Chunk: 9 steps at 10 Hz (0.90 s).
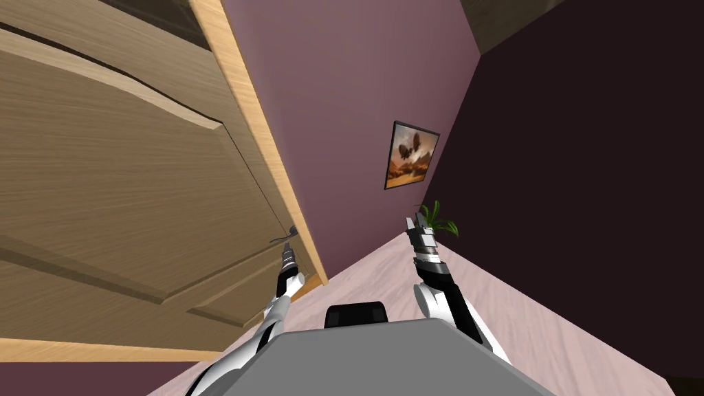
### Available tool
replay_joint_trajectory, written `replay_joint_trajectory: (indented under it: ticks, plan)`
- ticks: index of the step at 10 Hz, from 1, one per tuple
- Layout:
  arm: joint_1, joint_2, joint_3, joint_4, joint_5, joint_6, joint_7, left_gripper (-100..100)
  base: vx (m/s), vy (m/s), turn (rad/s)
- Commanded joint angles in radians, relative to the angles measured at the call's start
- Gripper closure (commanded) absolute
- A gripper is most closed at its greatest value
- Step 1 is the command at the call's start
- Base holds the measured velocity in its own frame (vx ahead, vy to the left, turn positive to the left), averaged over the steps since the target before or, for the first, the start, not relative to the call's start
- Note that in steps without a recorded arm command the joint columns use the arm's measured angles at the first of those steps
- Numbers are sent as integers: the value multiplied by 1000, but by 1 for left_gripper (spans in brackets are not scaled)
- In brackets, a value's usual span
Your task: Push the door open
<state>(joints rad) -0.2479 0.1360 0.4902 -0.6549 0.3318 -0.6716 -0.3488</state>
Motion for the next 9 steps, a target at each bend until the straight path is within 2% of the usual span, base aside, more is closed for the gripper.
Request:
replay_joint_trajectory:
  ticks: [1,2,3,4,5,6,9]
  plan:
    - [-10,7,29,22,-5,-11,-4,-100,25,20,-156]
    - [-15,11,43,32,-8,-17,-5,-100,36,70,-180]
    - [-27,19,77,57,-14,-30,-10,-100,47,115,-230]
    - [-27,19,77,47,-14,-30,-10,-100,42,128,-95]
    - [-27,19,77,57,-14,-30,-10,-100,12,71,3]
    - [-41,28,116,86,-21,-45,-14,-100,19,71,-170]
    - [-63,43,176,131,-33,-69,-22,-100,42,109,-213]
